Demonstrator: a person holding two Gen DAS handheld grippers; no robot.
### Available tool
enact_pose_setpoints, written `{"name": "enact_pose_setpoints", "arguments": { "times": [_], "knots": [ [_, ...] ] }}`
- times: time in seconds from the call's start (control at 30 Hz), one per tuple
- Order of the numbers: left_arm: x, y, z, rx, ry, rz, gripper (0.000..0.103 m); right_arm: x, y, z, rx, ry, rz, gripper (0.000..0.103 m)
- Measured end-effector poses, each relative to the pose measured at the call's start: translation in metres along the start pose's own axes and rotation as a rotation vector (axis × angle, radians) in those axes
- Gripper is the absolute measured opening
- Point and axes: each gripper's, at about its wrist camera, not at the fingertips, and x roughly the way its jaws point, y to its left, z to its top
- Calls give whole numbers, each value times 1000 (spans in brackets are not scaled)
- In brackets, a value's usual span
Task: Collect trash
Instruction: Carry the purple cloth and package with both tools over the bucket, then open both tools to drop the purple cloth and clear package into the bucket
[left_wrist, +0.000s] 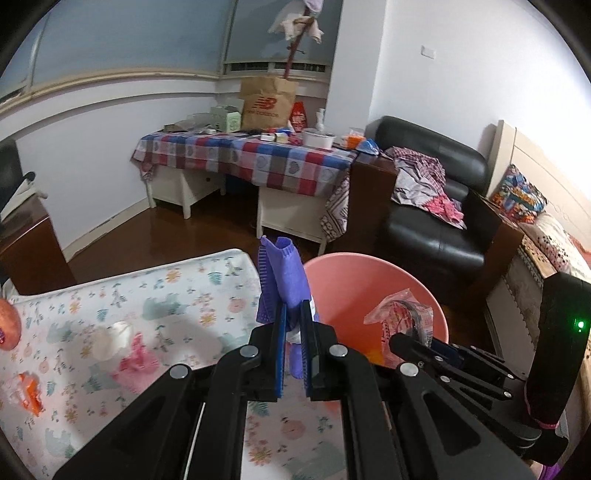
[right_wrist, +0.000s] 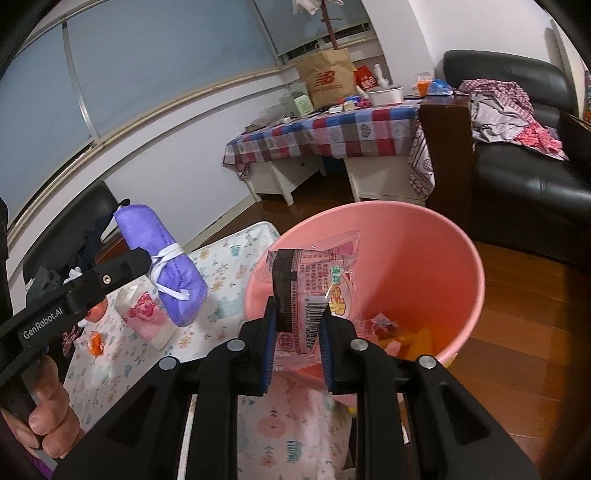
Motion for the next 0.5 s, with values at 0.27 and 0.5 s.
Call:
{"name": "enact_pose_setpoints", "arguments": {
  "times": [0.27, 0.5],
  "knots": [
    [24, -23, 2, 43, 25, -7, 6, 2, -26, 0, 37, -4, -31, 21],
    [48, -37, 1, 76, 51, -10, 7, 9, -39, 2, 53, 3, -47, 21]
  ]
}}
